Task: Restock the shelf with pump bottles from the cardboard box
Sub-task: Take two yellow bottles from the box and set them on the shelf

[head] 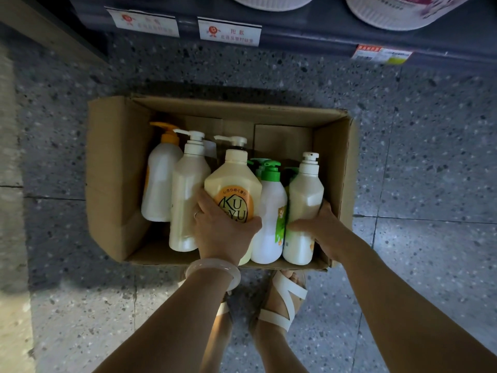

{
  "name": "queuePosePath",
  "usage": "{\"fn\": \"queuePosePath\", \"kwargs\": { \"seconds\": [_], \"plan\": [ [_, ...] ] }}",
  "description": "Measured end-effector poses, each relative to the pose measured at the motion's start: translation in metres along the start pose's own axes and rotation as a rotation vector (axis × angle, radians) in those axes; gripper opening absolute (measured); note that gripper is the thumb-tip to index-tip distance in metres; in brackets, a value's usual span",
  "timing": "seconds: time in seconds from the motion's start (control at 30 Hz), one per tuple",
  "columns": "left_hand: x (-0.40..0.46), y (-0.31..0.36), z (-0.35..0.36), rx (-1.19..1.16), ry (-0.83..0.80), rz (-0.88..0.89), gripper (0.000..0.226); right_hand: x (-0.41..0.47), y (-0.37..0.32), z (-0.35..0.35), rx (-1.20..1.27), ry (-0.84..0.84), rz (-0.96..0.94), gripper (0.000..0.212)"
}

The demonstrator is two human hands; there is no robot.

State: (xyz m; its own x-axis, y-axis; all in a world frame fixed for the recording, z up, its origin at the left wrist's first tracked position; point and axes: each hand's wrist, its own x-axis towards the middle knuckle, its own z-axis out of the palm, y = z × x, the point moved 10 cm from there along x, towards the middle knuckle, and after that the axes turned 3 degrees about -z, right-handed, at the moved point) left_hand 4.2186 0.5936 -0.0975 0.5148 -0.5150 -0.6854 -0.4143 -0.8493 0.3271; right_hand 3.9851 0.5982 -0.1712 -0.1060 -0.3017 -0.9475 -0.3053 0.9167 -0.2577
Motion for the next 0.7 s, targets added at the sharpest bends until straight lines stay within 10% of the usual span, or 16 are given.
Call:
{"fn": "queuePosePath", "kwargs": {
  "seconds": [0.5, 0.7],
  "plan": [
    [-0.002, -0.003, 0.004, -0.052, 0.030, -0.090, 0.113, -0.025, -0.012, -0.002, 0.025, 0.095, -0.031, 0.092],
    [-0.026, 0.027, -0.034, -0.128, 0.111, -0.068, 0.106, -0.083, -0.075, -0.005, -0.165, 0.343, -0.362, 0.114]
  ]
}}
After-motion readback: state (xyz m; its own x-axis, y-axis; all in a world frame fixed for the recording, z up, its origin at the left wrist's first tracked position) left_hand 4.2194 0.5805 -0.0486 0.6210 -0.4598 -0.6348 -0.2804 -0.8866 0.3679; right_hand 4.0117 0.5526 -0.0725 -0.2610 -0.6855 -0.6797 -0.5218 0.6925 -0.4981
